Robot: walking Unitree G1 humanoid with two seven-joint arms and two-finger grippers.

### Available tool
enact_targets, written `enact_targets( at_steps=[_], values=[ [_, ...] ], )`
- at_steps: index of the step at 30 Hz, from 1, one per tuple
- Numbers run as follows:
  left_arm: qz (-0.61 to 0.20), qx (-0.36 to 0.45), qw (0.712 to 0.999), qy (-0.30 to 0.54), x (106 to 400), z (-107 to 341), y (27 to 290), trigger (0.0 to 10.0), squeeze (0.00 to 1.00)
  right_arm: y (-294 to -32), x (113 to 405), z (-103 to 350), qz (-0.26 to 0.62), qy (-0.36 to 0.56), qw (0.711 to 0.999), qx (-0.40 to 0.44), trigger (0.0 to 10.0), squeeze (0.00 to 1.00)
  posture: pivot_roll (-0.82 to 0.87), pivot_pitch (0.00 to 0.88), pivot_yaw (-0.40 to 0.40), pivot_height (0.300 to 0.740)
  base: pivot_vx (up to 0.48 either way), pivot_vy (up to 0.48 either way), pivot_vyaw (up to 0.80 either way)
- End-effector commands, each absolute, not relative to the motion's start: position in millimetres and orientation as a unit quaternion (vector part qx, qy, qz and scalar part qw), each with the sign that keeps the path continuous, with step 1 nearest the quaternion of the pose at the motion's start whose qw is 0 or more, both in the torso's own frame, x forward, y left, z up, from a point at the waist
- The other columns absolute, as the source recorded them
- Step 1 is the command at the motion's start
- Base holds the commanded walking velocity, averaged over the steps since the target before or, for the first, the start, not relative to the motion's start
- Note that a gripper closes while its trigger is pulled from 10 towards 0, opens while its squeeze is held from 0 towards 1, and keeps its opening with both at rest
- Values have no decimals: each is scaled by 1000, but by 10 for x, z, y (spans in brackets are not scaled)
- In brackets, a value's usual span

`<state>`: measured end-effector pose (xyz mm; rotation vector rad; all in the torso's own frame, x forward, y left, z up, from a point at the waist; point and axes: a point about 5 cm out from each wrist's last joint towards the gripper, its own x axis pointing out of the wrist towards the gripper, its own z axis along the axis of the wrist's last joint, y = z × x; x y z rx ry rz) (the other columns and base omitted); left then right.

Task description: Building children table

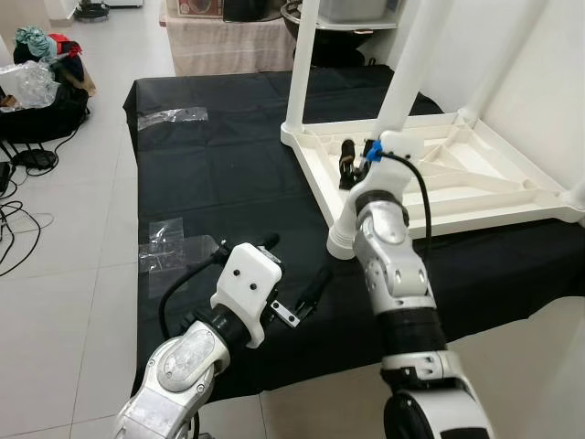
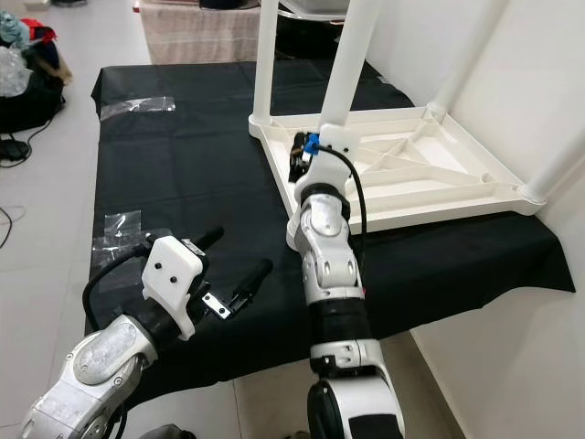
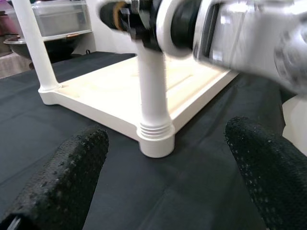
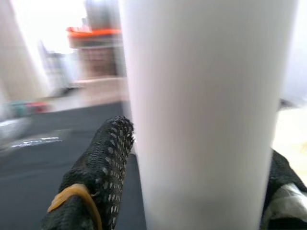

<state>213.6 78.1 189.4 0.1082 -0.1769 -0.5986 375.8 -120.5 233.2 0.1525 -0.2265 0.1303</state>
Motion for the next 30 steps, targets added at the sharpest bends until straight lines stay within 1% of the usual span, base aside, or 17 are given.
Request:
enact_targets(
  at_steps=[1,3,4,5,6,7,9,10,12,13,18,24,25,26,27,29,30],
  values=[
    [-295,54,950,-84,2148,1867,772,10000,0,-1184,3777,2358,129,-119,980,99,10000,0,70,49,-100,740,0,0,0],
    [-295,53,950,-84,2152,1870,769,10000,0,-1163,3785,2303,224,-90,962,127,10000,0,64,53,-95,740,0,0,0],
    [-295,53,950,-84,2152,1870,769,10000,0,-1163,3785,2303,224,-90,962,127,10000,0,64,53,-95,740,0,0,0],
    [-296,52,950,-85,2154,1872,766,10000,0,-1168,3685,2230,361,-65,922,128,10000,0,65,55,-94,740,0,0,0],
    [-295,52,950,-86,2155,1877,766,10000,0,-1174,3637,2200,411,-51,901,127,10000,0,66,58,-99,740,0,0,0],
    [-295,52,950,-86,2155,1877,766,10000,0,-1174,3637,2200,411,-51,901,127,10000,0,66,58,-99,740,0,0,0],
    [-294,52,950,-86,2156,1883,768,10000,0,-1158,3562,2163,490,-30,863,120,10000,0,66,58,-99,740,0,0,0],
    [-294,52,950,-86,2156,1883,768,10000,0,-1158,3562,2163,490,-30,863,120,10000,0,66,58,-99,740,0,0,0],
    [-293,52,951,-86,2149,1880,769,10000,0,-1090,3473,2144,563,-20,821,95,10000,0,71,57,-100,740,0,0,0],
    [-293,52,951,-86,2149,1880,769,10000,0,-1090,3473,2144,563,-20,821,95,10000,0,71,57,-100,740,0,0,0],
    [-293,52,951,-83,2152,1870,773,10000,0,-905,3481,2186,606,-41,789,90,10000,0,69,58,-97,740,0,0,0],
    [-293,52,951,-83,2158,1871,772,10000,0,-859,3500,2138,607,-31,789,89,10000,0,68,57,-97,740,0,0,0],
    [-293,52,951,-84,2161,1873,768,10000,0,-836,3528,2114,595,-31,798,90,510,0,73,60,-100,740,0,0,0],
    [-293,52,951,-84,2161,1873,768,10000,0,-836,3528,2114,595,-31,798,90,510,0,73,60,-100,740,0,0,0],
    [-292,51,951,-85,2160,1876,765,10000,0,-824,3557,2107,577,-35,811,88,0,0,74,62,-106,740,0,0,0],
    [-292,51,951,-85,2160,1876,765,10000,0,-824,3557,2107,577,-35,811,88,0,0,74,62,-106,740,0,0,0],
    [-291,51,951,-85,2157,1877,767,10000,0,-823,3604,2101,546,-35,833,88,0,0,74,62,-106,740,0,0,0]
  ],
)
